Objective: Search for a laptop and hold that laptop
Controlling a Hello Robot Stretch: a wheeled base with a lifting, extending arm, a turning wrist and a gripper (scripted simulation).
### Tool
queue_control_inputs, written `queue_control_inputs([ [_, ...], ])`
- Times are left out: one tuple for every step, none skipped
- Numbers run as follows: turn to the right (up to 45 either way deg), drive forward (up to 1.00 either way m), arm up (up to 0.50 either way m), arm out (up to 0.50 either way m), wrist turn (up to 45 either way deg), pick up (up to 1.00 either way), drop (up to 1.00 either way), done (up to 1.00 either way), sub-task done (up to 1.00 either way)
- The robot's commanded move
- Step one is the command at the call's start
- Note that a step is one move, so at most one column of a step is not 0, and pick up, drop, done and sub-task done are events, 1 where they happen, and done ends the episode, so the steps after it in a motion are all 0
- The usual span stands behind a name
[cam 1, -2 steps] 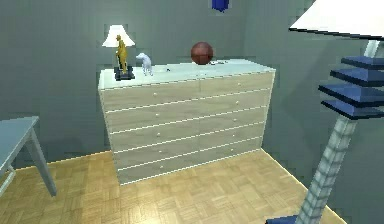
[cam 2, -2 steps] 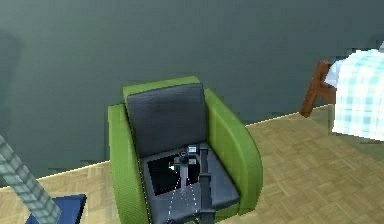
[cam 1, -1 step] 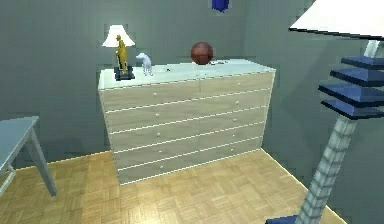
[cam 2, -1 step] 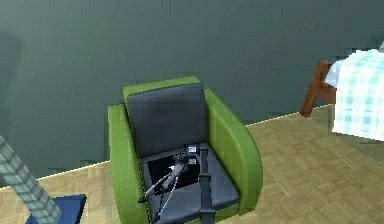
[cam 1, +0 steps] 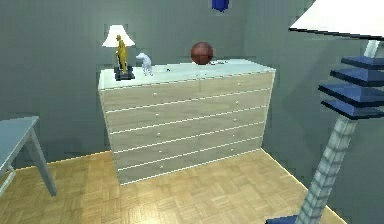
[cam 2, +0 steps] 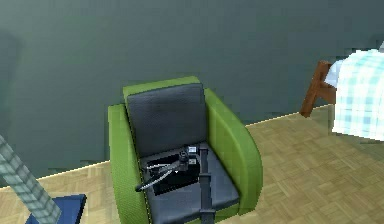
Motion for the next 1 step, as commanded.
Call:
queue_control_inputs([
  [0.0,0.0,0.0,0.0,15.0,0.0,0.0,0.0,0.0],
])
